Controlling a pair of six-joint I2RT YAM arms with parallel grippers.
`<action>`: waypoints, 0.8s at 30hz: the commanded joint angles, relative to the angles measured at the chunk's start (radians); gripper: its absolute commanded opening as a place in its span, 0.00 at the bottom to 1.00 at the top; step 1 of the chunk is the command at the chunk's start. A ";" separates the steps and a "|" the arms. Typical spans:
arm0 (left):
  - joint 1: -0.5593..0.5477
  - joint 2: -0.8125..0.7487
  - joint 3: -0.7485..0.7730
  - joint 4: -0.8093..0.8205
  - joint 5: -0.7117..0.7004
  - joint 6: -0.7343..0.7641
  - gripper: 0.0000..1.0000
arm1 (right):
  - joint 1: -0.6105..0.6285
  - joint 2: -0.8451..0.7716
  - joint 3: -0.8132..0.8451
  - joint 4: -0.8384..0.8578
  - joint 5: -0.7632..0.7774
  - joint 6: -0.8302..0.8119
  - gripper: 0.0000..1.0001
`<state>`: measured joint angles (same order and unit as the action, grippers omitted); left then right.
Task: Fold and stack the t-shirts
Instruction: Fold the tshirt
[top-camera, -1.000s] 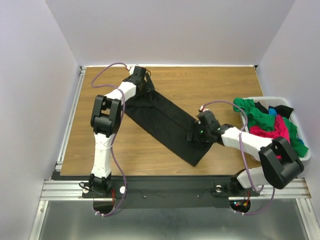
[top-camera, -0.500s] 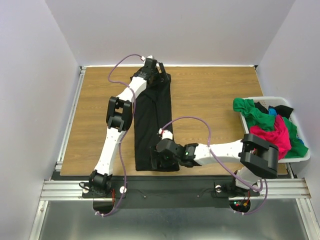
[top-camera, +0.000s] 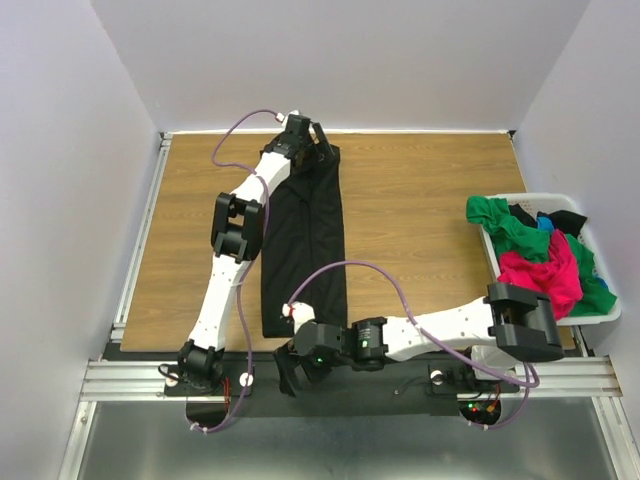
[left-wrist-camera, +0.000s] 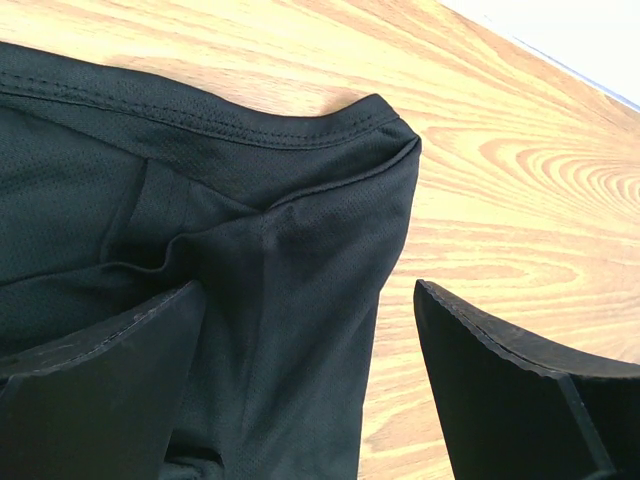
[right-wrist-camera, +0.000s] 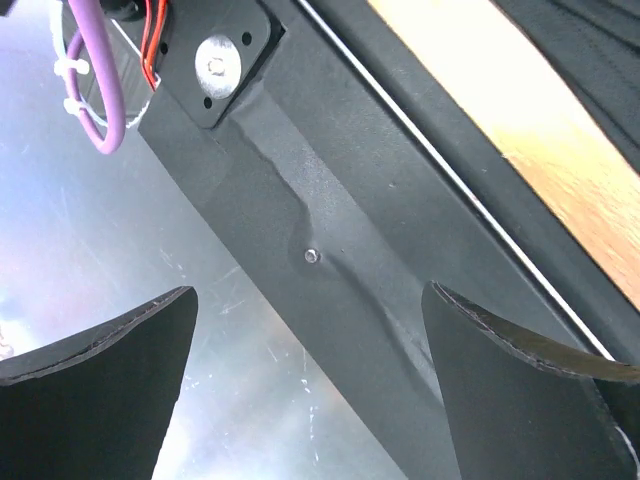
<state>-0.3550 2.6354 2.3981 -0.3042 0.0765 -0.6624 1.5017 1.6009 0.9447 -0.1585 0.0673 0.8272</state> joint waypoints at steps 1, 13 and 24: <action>0.002 -0.156 0.030 -0.058 -0.004 0.029 0.99 | -0.008 -0.103 -0.012 -0.012 0.067 0.030 1.00; -0.025 -0.809 -0.352 -0.214 -0.147 0.132 0.99 | -0.008 -0.323 -0.084 -0.131 0.331 0.087 1.00; -0.159 -1.547 -1.506 -0.165 -0.296 -0.215 0.99 | -0.307 -0.395 -0.170 -0.187 0.203 0.086 1.00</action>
<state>-0.4969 1.1576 1.1309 -0.4103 -0.2127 -0.7479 1.1999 1.2022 0.7666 -0.3344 0.3103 0.9264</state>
